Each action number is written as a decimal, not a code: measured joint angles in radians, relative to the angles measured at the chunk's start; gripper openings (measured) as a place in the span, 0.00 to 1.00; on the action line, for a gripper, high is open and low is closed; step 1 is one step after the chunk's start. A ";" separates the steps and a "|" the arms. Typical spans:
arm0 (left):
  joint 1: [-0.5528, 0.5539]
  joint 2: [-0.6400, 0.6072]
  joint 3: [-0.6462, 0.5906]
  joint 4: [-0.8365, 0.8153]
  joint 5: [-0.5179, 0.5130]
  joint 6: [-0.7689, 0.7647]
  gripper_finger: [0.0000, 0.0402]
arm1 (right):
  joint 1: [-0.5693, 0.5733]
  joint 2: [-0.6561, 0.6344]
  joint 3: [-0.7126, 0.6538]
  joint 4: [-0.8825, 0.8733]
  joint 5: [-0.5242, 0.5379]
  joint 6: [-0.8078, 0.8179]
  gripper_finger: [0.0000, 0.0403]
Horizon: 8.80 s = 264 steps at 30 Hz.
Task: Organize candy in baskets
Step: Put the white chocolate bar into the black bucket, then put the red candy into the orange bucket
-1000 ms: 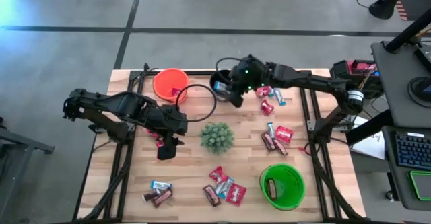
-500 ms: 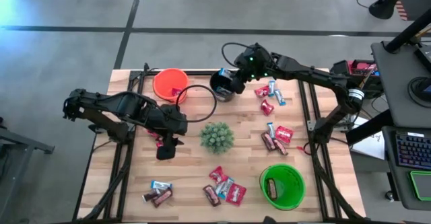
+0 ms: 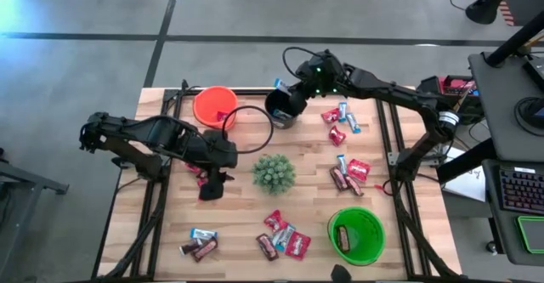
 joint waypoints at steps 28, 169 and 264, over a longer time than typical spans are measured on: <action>0.013 -0.006 0.000 -0.061 -0.181 0.065 0.36 | -0.026 0.003 0.328 -0.686 -0.038 -0.013 0.27; 0.048 -0.006 0.000 -0.237 -0.294 -0.218 0.36 | -0.173 0.064 -0.453 -0.393 -0.021 -0.105 0.54; 0.122 -0.324 0.000 -0.286 -0.859 -0.300 0.36 | -0.006 0.112 0.376 -0.094 -0.190 0.078 0.05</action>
